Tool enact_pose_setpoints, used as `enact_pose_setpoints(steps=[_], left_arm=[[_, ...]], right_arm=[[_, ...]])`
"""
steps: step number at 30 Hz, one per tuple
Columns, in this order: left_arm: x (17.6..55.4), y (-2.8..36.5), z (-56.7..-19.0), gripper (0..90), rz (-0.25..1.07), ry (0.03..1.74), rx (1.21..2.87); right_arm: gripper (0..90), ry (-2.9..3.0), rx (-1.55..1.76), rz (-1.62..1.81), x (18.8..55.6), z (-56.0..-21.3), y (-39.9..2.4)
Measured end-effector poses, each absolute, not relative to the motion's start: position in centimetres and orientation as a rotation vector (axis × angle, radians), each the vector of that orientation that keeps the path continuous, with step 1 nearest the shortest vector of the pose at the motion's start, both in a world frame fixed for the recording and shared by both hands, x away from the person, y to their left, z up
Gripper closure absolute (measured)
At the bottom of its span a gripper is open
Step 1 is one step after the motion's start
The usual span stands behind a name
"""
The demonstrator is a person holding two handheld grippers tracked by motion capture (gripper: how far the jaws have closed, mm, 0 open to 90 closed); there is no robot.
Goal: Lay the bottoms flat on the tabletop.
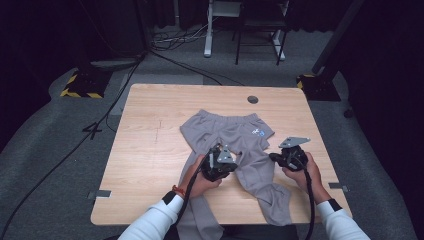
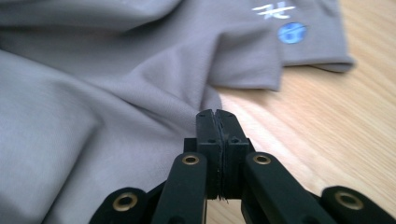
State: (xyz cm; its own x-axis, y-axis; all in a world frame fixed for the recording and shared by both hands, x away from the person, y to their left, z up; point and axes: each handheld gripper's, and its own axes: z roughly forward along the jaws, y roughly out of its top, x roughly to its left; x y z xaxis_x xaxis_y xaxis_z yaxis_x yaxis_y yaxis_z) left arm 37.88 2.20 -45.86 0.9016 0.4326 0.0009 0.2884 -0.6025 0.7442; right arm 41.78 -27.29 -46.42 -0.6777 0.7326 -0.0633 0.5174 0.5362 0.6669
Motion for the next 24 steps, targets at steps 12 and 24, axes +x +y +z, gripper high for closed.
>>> enact_pose_setpoints(steps=[12, 24], left_arm=[[35.3, 6.5, -46.2, 78.5, 0.269, 0.534, 2.311], [38.3, 15.6, -47.4, 45.6, 0.388, 0.915, 2.169]], right_arm=[[81.0, 2.318, 1.185, 0.783, 42.8, -46.6, -30.3], [46.5, 2.424, 0.942, 0.882, 41.1, -46.3, -26.8]])
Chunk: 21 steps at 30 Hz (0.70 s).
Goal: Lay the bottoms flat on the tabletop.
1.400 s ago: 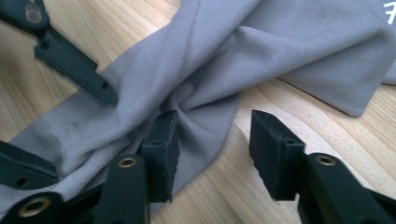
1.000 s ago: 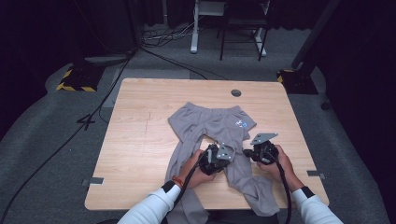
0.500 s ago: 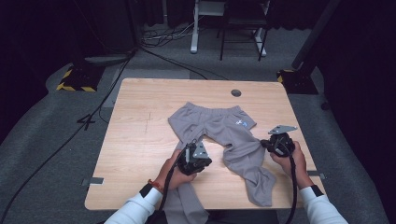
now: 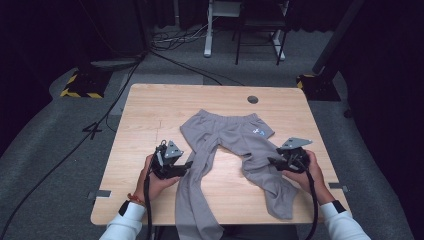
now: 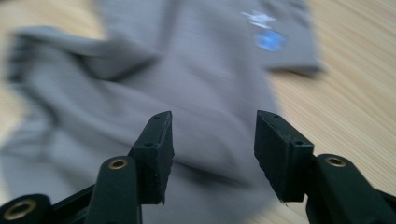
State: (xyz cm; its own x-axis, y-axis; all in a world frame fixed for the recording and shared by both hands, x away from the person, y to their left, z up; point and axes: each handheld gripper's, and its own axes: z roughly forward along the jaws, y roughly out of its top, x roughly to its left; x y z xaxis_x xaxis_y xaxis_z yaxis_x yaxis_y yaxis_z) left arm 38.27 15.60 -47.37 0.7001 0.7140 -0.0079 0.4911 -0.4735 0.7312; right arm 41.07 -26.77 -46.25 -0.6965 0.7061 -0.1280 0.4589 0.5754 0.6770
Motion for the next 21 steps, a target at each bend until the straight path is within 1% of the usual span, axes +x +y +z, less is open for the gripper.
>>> enact_pose_setpoints(steps=[1, 2, 3, 8, 10, 15, 16, 17, 18, 19, 20, 21], left_arm=[[38.3, 15.6, -47.4, 45.6, 0.388, 0.915, 2.169], [38.8, 15.6, -47.9, 45.5, 0.341, 0.937, 2.161], [39.4, 15.2, -48.5, 44.8, 0.326, 0.948, 2.185], [40.7, 13.7, -49.5, 43.0, 0.334, 0.937, 2.249], [41.2, 13.1, -49.6, 41.9, 0.307, 0.924, 2.231], [42.9, 11.3, -49.8, 41.0, 0.337, 0.931, 2.215], [43.8, 10.6, -49.9, 41.4, 0.355, 0.965, 2.192], [43.8, 10.6, -49.9, 45.5, 0.355, 0.965, 2.192], [44.3, 10.2, -49.9, 45.5, 0.364, 0.958, 2.189], [45.4, 9.5, -49.9, 50.8, 0.364, 0.981, 2.175], [45.4, 9.5, -49.9, 51.0, 0.364, 0.981, 2.175], [46.7, 8.9, -49.8, 51.0, 0.379, 1.008, 2.171]], right_arm=[[46.5, 2.424, 0.942, 0.882, 41.1, -46.3, -26.8], [45.4, 2.481, 0.898, 0.86, 41.1, -46.8, -25.5], [44.8, 2.497, 0.89, 0.859, 41.2, -47.0, -25.2], [43.1, 2.531, 0.914, 0.855, 42.3, -48.0, -24.6], [43.9, 2.543, 0.992, 0.916, 43.5, -48.6, -24.7], [44.7, 2.519, 1.015, 0.962, 44.6, -48.9, -24.7], [45.4, 2.508, 1.039, 0.945, 45.4, -48.9, -24.4], [45.4, 2.508, 1.039, 0.945, 45.4, -48.9, -24.4], [45.6, 2.501, 1.057, 0.939, 45.7, -48.8, -24.3], [45.8, 2.49, 1.074, 0.929, 46.6, -48.8, -23.8], [45.8, 2.49, 1.074, 0.929, 46.6, -48.8, -23.8], [46.2, 2.479, 1.09, 0.919, 47.4, -48.8, -23.3]])
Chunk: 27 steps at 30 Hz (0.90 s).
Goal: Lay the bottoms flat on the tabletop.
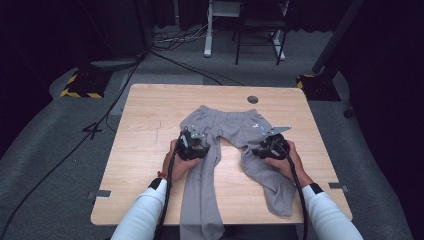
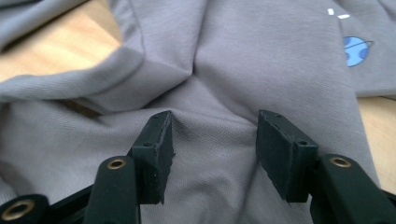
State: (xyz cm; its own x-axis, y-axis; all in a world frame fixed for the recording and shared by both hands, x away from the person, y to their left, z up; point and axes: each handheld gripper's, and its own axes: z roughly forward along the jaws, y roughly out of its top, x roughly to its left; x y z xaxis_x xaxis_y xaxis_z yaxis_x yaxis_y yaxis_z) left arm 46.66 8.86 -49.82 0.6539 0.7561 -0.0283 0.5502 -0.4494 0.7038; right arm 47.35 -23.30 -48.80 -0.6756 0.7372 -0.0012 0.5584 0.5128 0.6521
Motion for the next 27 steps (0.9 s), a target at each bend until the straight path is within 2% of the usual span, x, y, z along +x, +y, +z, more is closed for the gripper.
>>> enact_pose_setpoints(steps=[3, 8, 11, 13, 15, 16, 17, 18, 19, 20, 21, 23, 25, 26, 27], left_arm=[[48.0, 8.5, -49.7, 50.9, 0.384, 1.039, 2.173], [51.5, 7.7, -49.1, 50.9, 0.519, 1.163, 2.201], [51.9, 7.7, -49.0, 50.3, 0.547, 1.181, 2.214], [51.5, 8.1, -48.8, 48.8, 0.557, 1.159, 2.223], [50.4, 9.2, -48.4, 48.1, 0.515, 1.119, 2.186], [48.8, 10.4, -47.9, 45.6, 0.476, 1.087, 2.167], [48.8, 10.4, -47.9, 43.8, 0.476, 1.087, 2.167], [46.7, 11.5, -47.6, 43.3, 0.453, 1.039, 2.172], [46.7, 11.5, -47.6, 41.7, 0.453, 1.039, 2.172], [44.4, 12.1, -47.3, 39.8, 0.441, 0.996, 2.174], [44.4, 12.1, -47.3, 39.4, 0.441, 0.996, 2.174], [40.6, 12.7, -47.6, 37.4, 0.401, 0.944, 2.165], [39.4, 12.7, -47.8, 36.8, 0.404, 0.916, 2.169], [37.3, 12.7, -48.0, 34.1, 0.361, 0.889, 2.21], [37.3, 12.7, -48.0, 32.1, 0.361, 0.889, 2.21]], right_arm=[[47.0, 2.464, 1.102, 0.912, 48.8, -48.8, -22.8], [45.8, 2.431, 1.152, 0.885, 51.8, -48.7, -22.5], [48.4, 2.434, 1.16, 0.851, 52.1, -48.5, -22.4], [51.0, 2.458, 1.114, 0.836, 51.0, -47.4, -23.1], [52.7, 2.465, 1.099, 0.887, 50.4, -46.9, -23.8], [54.3, 2.451, 1.076, 0.924, 48.9, -46.1, -25.4], [54.3, 2.451, 1.076, 0.924, 48.9, -46.1, -25.4], [54.2, 2.486, 1.037, 0.933, 46.9, -45.8, -27.3], [54.2, 2.486, 1.037, 0.933, 46.9, -45.8, -27.3], [53.7, 2.502, 1.028, 0.973, 45.0, -45.8, -28.7], [53.7, 2.502, 1.028, 0.973, 45.0, -45.8, -28.7], [50.3, 2.512, 1.021, 0.985, 42.0, -46.3, -30.6], [49.3, 2.521, 1.024, 0.977, 41.1, -46.5, -31.1], [46.8, 2.507, 1.055, 0.969, 39.9, -47.0, -31.9], [46.8, 2.507, 1.055, 0.969, 39.9, -47.0, -31.9]])
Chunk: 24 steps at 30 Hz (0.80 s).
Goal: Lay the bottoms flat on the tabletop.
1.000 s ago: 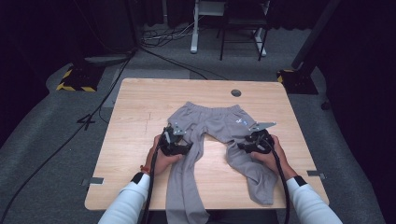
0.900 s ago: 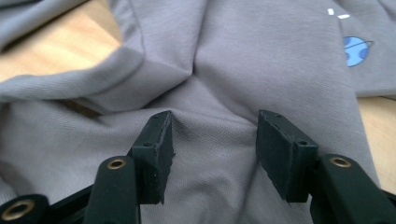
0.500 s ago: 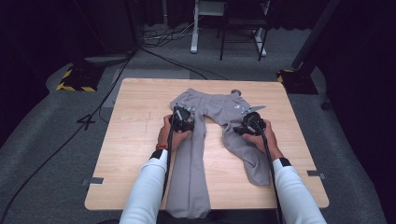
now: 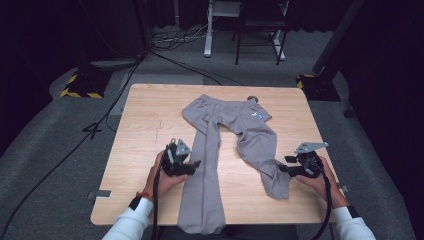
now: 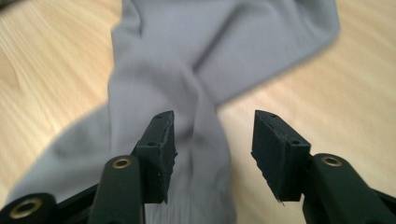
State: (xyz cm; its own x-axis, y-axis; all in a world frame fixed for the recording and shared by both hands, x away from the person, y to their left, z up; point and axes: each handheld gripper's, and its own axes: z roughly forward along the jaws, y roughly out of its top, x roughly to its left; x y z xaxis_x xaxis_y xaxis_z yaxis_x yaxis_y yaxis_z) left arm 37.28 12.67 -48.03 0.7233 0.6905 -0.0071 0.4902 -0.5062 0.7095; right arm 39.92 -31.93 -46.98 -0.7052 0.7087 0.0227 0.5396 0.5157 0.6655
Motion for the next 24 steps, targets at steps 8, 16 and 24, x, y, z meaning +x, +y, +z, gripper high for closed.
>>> enact_pose_setpoints(steps=[8, 16, 24], left_arm=[[30.8, 12.5, -49.7, 30.1, 0.289, 0.82, 2.284], [29.9, 13.2, -49.8, 28.7, 0.295, 0.828, 2.281], [29.9, 12.8, -49.8, 27.9, 0.296, 0.834, 2.277]], right_arm=[[48.8, 2.482, 1.137, 0.875, 38.8, -48.5, -32.9], [82.2, 2.47, 0.975, 0.965, 37.1, -46.2, -31.6], [82.3, 2.49, 0.707, 1.049, 33.6, -42.7, -27.6]])
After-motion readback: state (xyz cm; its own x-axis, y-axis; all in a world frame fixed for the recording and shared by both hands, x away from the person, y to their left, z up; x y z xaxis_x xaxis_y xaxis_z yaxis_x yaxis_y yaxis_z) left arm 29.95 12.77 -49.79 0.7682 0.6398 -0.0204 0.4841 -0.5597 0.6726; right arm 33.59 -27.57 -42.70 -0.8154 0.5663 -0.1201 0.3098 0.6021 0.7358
